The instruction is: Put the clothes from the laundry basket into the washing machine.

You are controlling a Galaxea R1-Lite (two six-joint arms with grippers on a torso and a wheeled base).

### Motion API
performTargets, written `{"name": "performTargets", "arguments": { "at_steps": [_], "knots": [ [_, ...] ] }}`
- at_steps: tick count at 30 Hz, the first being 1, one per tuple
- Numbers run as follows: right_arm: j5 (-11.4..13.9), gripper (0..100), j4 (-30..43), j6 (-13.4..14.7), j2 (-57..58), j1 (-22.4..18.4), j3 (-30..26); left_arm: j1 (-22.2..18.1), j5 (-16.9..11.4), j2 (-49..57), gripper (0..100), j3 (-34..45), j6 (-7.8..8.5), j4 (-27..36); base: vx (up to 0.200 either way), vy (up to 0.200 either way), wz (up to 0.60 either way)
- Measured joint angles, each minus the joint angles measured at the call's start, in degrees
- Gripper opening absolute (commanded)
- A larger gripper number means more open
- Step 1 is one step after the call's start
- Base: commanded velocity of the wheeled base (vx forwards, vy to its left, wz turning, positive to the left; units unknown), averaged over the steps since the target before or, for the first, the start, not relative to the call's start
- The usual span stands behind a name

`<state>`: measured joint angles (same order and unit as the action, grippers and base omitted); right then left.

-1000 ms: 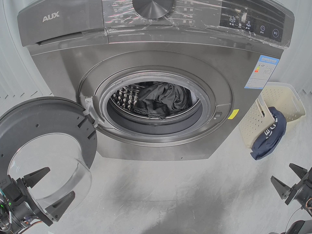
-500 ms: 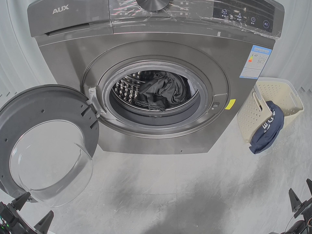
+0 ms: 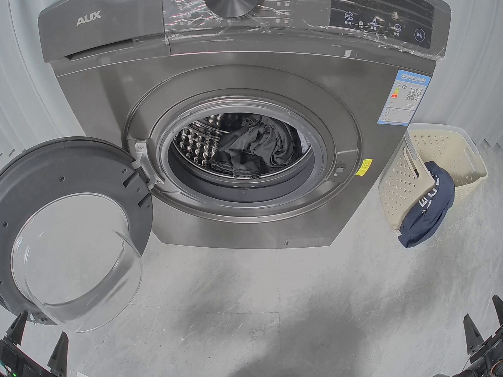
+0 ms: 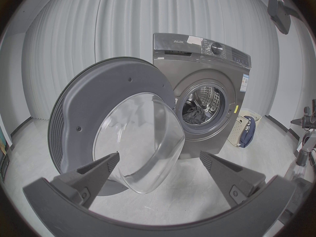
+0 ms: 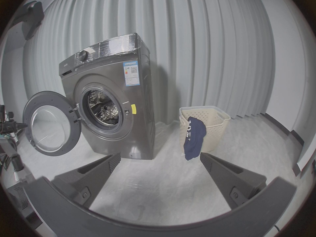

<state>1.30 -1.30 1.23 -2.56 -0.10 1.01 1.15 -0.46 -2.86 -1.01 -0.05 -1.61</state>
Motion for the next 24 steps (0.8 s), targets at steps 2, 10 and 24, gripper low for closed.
{"name": "performTargets", "arguments": {
  "at_steps": [2, 10, 24],
  "knots": [
    [0.72, 100, 1.35, -0.68, 0.63, -0.17, 0.13, -0.46, -0.46, 0.76, 100, 0.0, 0.43, 0.99, 0.0, 0.0, 0.0],
    [0.33, 100, 3.07, -0.33, 1.62, -0.23, 1.07, -1.05, -0.9, 1.99, 100, 0.0, 0.76, 1.9, 0.0, -0.05, 0.0],
    [-2.28, 100, 3.93, -3.15, 1.85, -0.17, 1.44, -1.15, -0.87, 2.23, 100, 0.0, 0.43, 2.04, 0.0, -0.2, 0.0]
  ]
}}
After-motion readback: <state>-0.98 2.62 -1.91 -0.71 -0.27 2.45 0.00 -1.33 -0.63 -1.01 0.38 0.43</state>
